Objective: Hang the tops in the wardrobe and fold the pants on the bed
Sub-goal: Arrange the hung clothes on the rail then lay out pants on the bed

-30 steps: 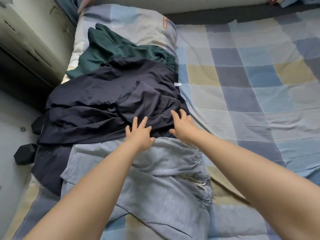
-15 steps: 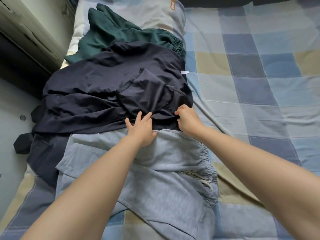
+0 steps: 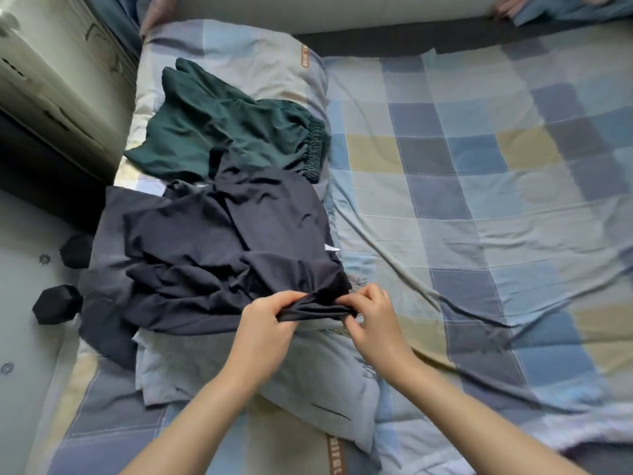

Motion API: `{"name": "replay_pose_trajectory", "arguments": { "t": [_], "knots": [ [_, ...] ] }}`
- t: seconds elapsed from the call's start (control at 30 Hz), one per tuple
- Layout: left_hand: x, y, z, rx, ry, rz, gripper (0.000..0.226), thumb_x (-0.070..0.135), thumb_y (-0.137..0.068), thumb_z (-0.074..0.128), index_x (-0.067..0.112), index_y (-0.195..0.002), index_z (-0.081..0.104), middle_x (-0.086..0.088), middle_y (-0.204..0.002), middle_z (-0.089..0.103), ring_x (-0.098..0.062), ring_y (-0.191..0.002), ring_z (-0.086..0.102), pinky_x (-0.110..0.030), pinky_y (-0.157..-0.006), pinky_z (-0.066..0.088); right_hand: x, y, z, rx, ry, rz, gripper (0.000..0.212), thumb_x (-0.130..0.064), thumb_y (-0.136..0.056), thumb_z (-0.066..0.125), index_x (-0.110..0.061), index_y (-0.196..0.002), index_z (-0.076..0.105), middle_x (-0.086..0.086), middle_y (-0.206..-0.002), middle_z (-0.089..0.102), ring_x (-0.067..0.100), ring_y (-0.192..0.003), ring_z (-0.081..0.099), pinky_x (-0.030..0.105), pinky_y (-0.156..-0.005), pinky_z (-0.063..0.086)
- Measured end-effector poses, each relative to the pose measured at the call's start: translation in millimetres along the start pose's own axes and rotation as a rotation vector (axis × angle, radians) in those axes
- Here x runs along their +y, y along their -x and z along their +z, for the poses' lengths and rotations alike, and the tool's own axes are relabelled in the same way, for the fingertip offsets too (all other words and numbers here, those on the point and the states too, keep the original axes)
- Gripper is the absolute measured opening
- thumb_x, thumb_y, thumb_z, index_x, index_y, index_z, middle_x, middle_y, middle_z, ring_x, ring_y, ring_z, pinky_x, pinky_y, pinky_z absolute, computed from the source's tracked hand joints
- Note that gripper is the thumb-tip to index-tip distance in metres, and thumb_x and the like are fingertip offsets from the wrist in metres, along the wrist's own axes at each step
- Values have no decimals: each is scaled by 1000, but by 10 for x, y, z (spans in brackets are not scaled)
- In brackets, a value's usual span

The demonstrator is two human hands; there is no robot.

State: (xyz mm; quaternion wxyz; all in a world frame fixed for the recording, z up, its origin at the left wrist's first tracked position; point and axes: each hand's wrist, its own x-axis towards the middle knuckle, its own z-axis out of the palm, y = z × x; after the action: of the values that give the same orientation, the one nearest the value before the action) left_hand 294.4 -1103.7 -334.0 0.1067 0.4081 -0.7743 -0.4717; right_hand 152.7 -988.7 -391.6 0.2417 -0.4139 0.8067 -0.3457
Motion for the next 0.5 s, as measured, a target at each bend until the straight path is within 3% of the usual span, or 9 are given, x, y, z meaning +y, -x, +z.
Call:
{"name": "replay_pose_trajectory", "arguments": {
  "t": [0.07,0.13,0.2,0.3,0.37,0.43,0.5],
  "knots": [
    [303,253,-60,-60,79,-19,46,-9,-80,60,34,-85,74,19,-80,74,2,-80,67,-24,-72,53,-146,294,-134,38,-96,82,28,-9,-77,73,-17,-103,68,4,-99,52,23,-101,50,19,-88,34],
    [646,496,-151,-141,207,-27,45,-12,-81,55,28,-83,75,16,-71,72,5,-67,64,-14,-59,46,-322,594,-283,60,-216,174,46,-21,-74,79,-30,-111,54,-3,-107,50,10,-105,49,15,-87,38],
    [933,735,-232,-224,295,-37,39,-7,-81,55,25,-81,77,12,-69,72,4,-63,62,-10,-59,44,-498,839,-420,68,-351,323,53,-26,-72,82,-40,-107,45,-9,-111,50,2,-105,49,11,-83,39],
    [1262,1107,-421,-305,342,-23,37,4,-75,54,32,-79,78,5,-75,75,-5,-69,67,-17,-62,50,-757,1200,-655,43,-406,444,33,-15,-75,79,-29,-94,56,-1,-103,59,5,-93,56,11,-75,41],
    [1379,1318,-589,-327,324,18,47,-4,-78,55,38,-79,77,7,-77,75,-3,-71,67,-17,-63,51,-960,1477,-851,36,-457,516,18,-13,-79,75,-14,-75,57,4,-82,60,7,-73,54,21,-67,41],
    [1470,1470,-804,-309,316,42,57,-12,-81,56,41,-81,77,9,-81,76,-4,-77,70,-18,-68,54,-1190,1786,-1100,71,-477,539,30,-18,-85,69,1,-70,51,6,-66,49,11,-67,45,29,-64,35],
    [1531,1607,-986,-274,298,72,56,-11,-82,58,42,-83,77,8,-84,76,-7,-82,71,-21,-74,56,-1476,2095,-1378,174,-460,518,24,-21,-88,65,-4,-75,56,6,-63,52,10,-65,47,23,-59,38]
  ]
}}
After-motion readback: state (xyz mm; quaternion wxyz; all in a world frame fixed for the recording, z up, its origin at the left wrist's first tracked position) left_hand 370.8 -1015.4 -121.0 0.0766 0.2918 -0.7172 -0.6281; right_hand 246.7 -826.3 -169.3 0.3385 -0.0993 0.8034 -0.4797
